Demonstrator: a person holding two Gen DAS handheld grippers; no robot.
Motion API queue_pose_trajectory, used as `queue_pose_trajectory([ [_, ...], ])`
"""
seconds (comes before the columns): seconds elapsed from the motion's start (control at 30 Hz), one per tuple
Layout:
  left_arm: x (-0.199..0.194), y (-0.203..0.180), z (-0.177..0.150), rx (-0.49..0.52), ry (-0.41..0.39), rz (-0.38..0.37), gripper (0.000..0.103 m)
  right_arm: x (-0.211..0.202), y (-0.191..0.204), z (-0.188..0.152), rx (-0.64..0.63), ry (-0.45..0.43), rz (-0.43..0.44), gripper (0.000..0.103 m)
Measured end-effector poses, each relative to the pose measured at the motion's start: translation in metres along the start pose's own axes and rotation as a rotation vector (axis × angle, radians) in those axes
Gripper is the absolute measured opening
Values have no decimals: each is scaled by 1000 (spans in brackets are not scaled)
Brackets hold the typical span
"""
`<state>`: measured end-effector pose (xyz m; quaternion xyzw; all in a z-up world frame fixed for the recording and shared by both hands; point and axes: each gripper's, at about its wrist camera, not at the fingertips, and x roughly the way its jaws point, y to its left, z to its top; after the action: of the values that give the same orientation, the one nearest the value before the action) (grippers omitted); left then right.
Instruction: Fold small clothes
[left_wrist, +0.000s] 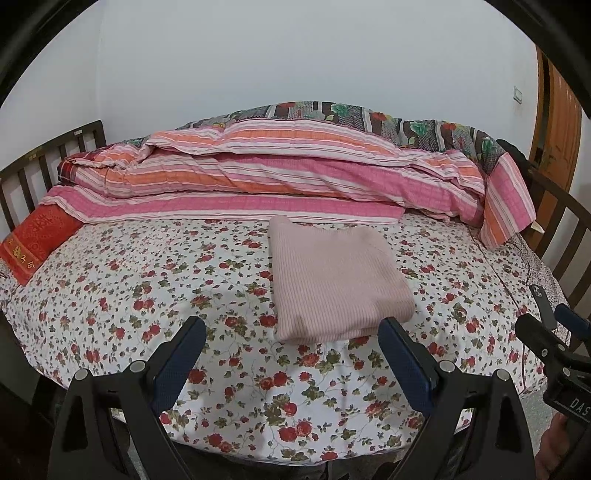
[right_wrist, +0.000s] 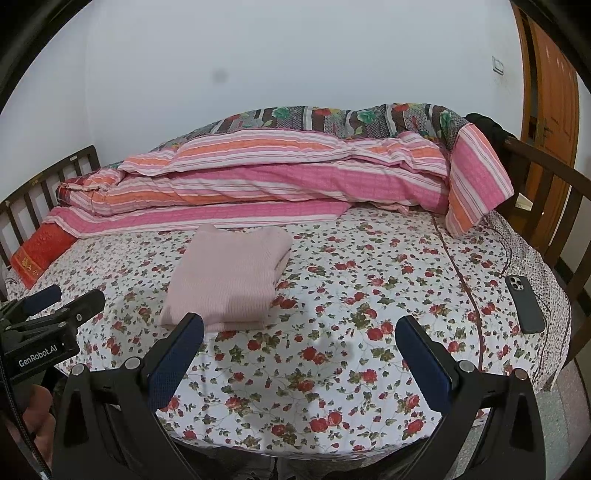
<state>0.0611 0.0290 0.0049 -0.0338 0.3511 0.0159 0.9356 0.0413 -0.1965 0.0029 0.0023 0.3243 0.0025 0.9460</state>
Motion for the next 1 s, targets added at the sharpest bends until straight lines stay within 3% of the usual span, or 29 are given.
queue_pose_trajectory([
  [1.0, -2, 5, -1, 4, -3, 2, 95, 0, -2, 1, 2, -2, 5, 102],
])
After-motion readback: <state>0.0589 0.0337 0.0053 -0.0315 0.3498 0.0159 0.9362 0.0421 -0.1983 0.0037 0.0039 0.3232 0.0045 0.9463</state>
